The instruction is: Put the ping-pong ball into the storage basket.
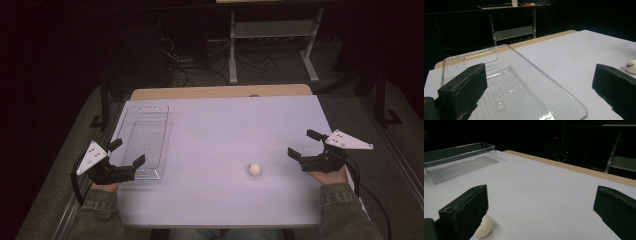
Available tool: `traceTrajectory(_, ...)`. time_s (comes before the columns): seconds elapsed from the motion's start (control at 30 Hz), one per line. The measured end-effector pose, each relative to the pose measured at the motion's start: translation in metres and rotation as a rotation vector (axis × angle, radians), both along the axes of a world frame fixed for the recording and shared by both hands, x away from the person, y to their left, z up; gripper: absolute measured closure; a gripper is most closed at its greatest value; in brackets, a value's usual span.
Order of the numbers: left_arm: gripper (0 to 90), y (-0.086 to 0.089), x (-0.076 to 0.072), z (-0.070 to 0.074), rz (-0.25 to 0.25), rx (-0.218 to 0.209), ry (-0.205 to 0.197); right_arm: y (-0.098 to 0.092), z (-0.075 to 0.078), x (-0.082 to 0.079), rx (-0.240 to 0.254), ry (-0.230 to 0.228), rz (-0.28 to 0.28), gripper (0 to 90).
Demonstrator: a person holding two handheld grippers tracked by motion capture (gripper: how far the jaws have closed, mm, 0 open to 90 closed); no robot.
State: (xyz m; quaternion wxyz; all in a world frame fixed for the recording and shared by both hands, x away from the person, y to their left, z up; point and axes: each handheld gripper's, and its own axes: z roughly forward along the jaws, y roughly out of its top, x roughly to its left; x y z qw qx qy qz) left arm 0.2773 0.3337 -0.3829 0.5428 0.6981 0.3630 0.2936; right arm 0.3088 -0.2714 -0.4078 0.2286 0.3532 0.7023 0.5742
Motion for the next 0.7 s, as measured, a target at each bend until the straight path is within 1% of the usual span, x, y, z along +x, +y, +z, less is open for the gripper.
traceTrajectory(0.1, 0.0, -0.001, 0.0, 0.0, -0.001, 0.001, -0.003, -0.001, -0.001, 0.0, 0.003, 0.003, -0.003, 0.0)
traceTrajectory(0.2, 0.0, -0.005, 0.003, -0.001, -0.018, 0.005, 0.005, -0.001, -0.002, 0.0, -0.002, 0.007, -0.004, 0.0)
traceTrajectory(0.23, 0.0, -0.007, 0.005, -0.001, -0.025, 0.001, 0.01, -0.001, -0.002, 0.0, -0.007, 0.005, -0.009, 0.0)
traceTrajectory(0.33, 0.0, -0.009, 0.007, -0.001, -0.036, -0.005, 0.016, -0.002, -0.002, 0.001, 0.0, 0.005, -0.025, 0.0)
traceTrajectory(0.37, 0.0, -0.012, 0.009, -0.001, -0.04, 0.0, 0.028, -0.002, -0.002, 0.002, -0.003, 0.001, -0.028, 0.0)
traceTrajectory(0.47, 0.0, -0.014, 0.01, 0.002, -0.053, 0.026, 0.047, 0.0, -0.001, 0.0, -0.014, -0.004, -0.029, 0.0)
traceTrajectory(0.6, 0.0, -0.017, 0.009, 0.005, -0.068, 0.048, 0.059, -0.001, -0.002, 0.001, -0.017, 0.012, -0.03, 0.0)
traceTrajectory(0.7, 0.0, -0.017, 0.01, 0.005, -0.067, 0.065, 0.069, -0.001, -0.002, 0.001, -0.016, 0.014, -0.03, 0.0)
